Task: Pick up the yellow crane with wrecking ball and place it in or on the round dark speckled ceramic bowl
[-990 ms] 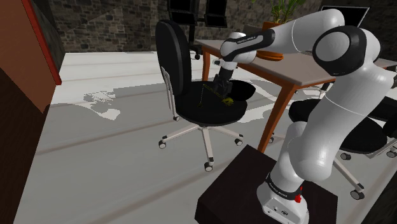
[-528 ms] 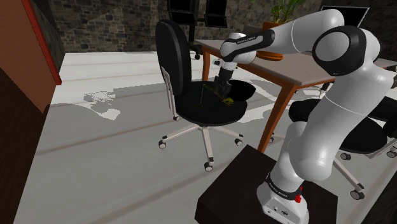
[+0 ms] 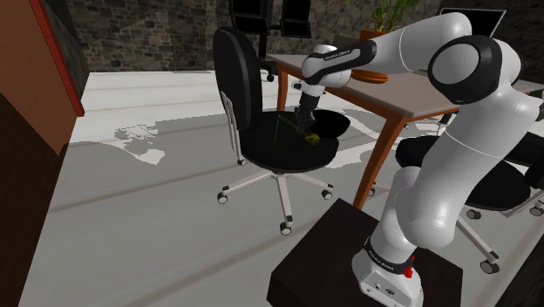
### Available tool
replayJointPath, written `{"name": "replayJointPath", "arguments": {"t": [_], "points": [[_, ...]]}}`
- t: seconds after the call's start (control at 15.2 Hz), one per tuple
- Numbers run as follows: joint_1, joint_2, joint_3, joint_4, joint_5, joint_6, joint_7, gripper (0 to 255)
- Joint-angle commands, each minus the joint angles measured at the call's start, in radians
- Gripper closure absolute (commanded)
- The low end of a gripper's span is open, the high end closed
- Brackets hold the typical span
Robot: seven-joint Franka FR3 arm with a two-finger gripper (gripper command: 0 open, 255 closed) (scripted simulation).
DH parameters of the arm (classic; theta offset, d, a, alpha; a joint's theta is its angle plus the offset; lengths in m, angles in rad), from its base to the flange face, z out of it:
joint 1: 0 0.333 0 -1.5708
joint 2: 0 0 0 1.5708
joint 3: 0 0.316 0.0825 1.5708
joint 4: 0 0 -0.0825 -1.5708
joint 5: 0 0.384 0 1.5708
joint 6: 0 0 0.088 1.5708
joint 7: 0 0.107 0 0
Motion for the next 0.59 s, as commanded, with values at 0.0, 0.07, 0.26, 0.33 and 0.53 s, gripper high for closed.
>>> {"name": "replayJointPath", "arguments": {"t": [0.0, 0.07, 0.26, 0.33, 0.53], "points": [[0.000, 0.000, 0.000, 0.000, 0.000, 0.000, 0.000, 255], [0.000, -0.005, 0.002, 0.009, -0.004, -0.013, 0.005, 255], [-0.001, -0.020, 0.007, 0.038, -0.015, -0.052, 0.017, 255], [-0.001, -0.024, 0.009, 0.048, -0.018, -0.065, 0.020, 255], [-0.001, -0.035, 0.013, 0.079, -0.026, -0.104, 0.031, 255]]}}
